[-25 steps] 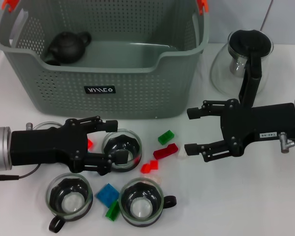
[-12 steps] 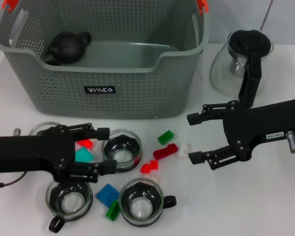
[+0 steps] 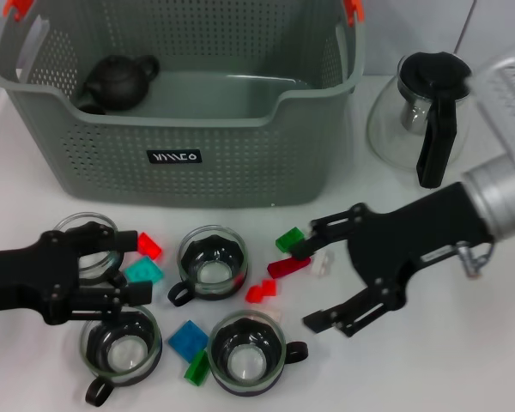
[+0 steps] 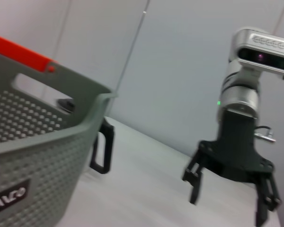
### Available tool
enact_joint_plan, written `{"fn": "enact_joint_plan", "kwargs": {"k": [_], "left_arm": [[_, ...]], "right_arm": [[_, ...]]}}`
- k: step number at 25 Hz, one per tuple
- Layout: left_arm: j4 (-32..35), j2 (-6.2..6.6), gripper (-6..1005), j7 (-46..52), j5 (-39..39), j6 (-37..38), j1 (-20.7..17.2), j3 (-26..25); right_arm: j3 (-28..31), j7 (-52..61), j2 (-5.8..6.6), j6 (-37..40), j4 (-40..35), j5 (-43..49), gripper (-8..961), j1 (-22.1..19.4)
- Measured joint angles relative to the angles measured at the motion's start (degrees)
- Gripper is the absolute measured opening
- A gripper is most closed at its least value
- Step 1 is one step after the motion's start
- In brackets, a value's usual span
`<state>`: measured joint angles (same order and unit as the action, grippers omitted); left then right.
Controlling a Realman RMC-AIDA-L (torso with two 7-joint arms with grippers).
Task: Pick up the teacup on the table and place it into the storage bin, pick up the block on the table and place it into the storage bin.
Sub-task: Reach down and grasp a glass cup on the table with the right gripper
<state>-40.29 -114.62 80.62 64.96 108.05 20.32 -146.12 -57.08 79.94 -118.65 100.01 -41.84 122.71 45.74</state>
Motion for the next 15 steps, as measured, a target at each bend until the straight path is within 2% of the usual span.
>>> {"fn": "enact_joint_plan", "kwargs": {"k": [4, 9, 15], "left_arm": [[-0.01, 0.83, 909, 0.00, 0.00, -0.02, -0.56, -1.11], [-0.01, 1.50, 909, -0.10, -0.93, -0.11, -1.03, -1.12], [-0.10, 1.69, 910, -0.39, -2.92, -0.50, -1.01, -1.14]], "right_arm": [[-3.76, 2.65, -1.47, 0.13, -0.58, 1.08, 897, 3.80], [-9.64, 7.43, -1.74, 0.76, -0.96, 0.41, 894, 7.09], [-17.03, 12.24, -1.77, 0.49, -5.78, 0.35, 891, 8.01]]}}
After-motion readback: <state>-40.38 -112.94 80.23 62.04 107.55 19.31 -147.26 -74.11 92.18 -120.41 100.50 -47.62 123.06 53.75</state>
